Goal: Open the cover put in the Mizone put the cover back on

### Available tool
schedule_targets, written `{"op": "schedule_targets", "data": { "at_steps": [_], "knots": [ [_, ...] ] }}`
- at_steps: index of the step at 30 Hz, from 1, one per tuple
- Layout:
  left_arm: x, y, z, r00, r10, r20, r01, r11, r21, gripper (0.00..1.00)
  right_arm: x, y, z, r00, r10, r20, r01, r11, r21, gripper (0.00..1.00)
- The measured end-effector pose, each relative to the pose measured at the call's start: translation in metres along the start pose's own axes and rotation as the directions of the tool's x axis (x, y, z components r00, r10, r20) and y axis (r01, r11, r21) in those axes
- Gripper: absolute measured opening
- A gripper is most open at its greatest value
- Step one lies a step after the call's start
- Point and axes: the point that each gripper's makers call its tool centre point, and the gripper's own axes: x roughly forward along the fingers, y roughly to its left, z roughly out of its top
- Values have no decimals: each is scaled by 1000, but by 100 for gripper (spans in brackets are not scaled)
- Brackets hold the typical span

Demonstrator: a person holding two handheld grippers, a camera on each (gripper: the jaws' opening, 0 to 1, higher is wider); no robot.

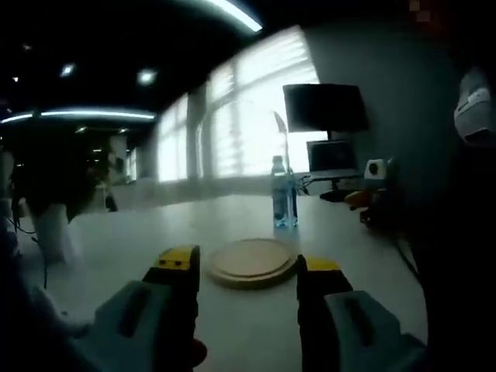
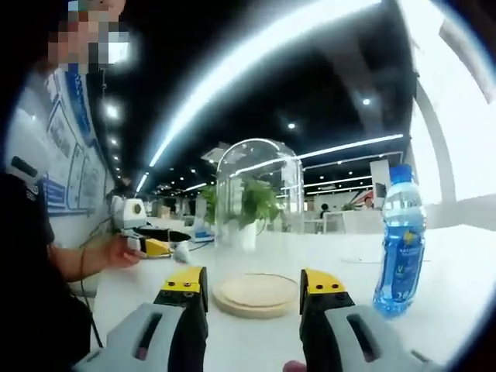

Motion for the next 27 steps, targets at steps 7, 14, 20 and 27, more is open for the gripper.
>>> {"op": "schedule_targets", "data": {
  "at_steps": [7, 14, 20, 27],
  "knots": [
    [-1, 2, 0, 1000, 7, 8, -7, 999, -43, 43, -5, 1, 1, 1000, -22, -15, 21, 999, -39, 41],
    [0, -2, -3, 1000, -2, -2, 1, 999, -47, 42, -12, -4, 2, 998, -54, -7, 54, 997, -49, 34],
    [0, -2, -4, 1000, -1, -4, 0, 999, -51, 42, -14, -6, 5, 999, -39, 11, 38, 999, 33, 34],
    [3, -5, -9, 1000, -17, -23, 15, 998, -65, 42, -11, -3, 2, 999, -33, -3, 33, 999, 13, 37]
  ]
}}
